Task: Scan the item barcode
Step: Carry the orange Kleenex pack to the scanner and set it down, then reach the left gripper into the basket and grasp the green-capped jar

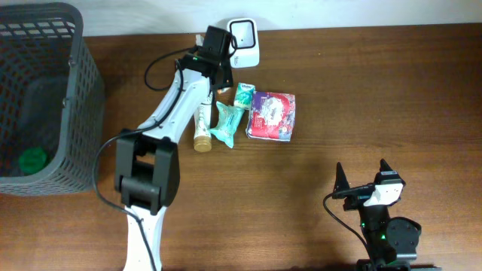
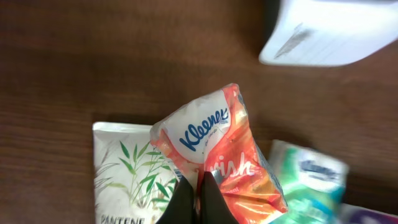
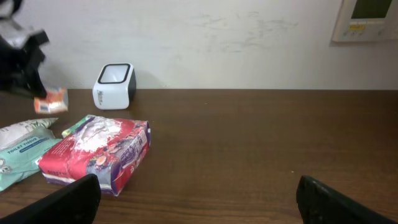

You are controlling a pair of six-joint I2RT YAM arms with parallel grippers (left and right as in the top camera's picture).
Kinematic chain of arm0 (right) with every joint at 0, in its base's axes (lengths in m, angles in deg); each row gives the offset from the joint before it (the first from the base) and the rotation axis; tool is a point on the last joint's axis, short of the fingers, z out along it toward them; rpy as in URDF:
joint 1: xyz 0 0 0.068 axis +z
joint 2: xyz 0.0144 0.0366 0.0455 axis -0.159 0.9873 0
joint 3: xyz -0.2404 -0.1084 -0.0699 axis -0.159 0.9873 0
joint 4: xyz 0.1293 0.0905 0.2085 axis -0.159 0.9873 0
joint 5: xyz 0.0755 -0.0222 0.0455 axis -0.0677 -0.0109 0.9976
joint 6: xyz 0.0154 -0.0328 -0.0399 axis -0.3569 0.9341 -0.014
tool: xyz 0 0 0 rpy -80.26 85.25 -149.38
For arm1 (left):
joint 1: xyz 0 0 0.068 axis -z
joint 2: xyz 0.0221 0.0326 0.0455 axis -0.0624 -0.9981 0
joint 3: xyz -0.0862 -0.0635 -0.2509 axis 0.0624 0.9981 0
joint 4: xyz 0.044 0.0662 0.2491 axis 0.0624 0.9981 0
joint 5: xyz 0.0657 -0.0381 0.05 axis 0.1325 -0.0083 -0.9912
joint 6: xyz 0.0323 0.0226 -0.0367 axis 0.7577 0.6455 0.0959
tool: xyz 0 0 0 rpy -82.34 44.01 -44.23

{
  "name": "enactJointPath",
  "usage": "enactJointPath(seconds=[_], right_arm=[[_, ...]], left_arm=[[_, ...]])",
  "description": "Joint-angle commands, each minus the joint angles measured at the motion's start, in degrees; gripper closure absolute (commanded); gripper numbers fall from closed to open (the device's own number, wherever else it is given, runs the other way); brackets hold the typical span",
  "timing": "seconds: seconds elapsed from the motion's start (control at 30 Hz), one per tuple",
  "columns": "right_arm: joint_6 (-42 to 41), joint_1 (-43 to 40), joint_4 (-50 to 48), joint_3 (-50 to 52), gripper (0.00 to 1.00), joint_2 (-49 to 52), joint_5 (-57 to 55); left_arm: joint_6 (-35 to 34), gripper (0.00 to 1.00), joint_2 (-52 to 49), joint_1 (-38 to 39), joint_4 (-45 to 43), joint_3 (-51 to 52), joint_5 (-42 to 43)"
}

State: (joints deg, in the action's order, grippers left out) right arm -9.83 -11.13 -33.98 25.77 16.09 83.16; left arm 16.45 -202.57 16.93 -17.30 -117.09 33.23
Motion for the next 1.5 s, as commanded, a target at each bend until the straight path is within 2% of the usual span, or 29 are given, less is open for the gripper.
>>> enactJointPath(seconds=[0.0,0.07,0.23,0.4,0.47,0.53,0.57,0.67,0.77,0.87,0.9,1.0,1.1,1.27,1.47], right_arm=[[-0.09,0.46,0.04,0.52,0.01,-0.37,-0.28],[-0.07,0.46,0.04,0.52,0.01,-0.37,-0.28],[-0.09,0.48,0.04,0.52,0.01,-0.37,-0.28],[-0.07,0.48,0.04,0.52,0.01,-0.37,-0.28],[-0.07,0.48,0.04,0.52,0.01,-0.37,-0.28],[-0.07,0.48,0.04,0.52,0.02,-0.37,-0.28],[-0.07,0.48,0.04,0.52,0.01,-0.37,-0.28],[-0.09,0.48,0.04,0.52,0.01,-0.37,-0.28],[-0.07,0.48,0.04,0.52,0.01,-0.37,-0.28],[-0.07,0.48,0.04,0.52,0.01,-0.37,-0.28],[-0.07,0.48,0.04,0.52,0.01,-0.37,-0.28],[-0.07,0.48,0.04,0.52,0.01,-0.37,-0.28],[-0.07,0.46,0.04,0.52,0.01,-0.37,-0.28],[-0.07,0.48,0.04,0.52,0.01,-0.37,-0.28],[-0.07,0.48,0.04,0.52,0.01,-0.37,-0.28]], left_arm=[[0.72,0.85,-3.21,0.39,-0.66,-0.17,-0.85],[0.74,0.75,-3.63,0.50,-0.66,-0.17,-0.63],[0.79,0.72,-2.95,0.46,0.13,-1.86,2.58],[0.79,0.72,5.90,-0.92,6.16,-10.97,2.38],[0.79,0.48,13.66,-2.84,9.16,-14.14,-2.93],[2.01,0.03,20.31,-5.53,9.70,-14.25,-9.53],[3.61,0.01,22.77,-7.32,9.84,-14.25,-11.89],[5.66,0.01,28.33,-15.82,11.69,-14.25,-16.76],[5.51,0.01,29.22,-26.21,14.10,-14.23,-16.74],[-1.64,0.01,27.58,-37.79,19.87,-14.14,-15.93],[-2.32,0.01,27.12,-40.06,21.27,-14.14,-14.19],[-2.29,0.01,24.92,-47.80,28.61,-14.08,-2.16],[-2.36,0.01,21.90,-50.75,31.98,-14.05,1.16],[-12.44,0.01,14.43,-51.95,38.49,-14.05,0.02],[-15.93,0.01,7.13,-53.22,41.88,-14.05,-6.23]])
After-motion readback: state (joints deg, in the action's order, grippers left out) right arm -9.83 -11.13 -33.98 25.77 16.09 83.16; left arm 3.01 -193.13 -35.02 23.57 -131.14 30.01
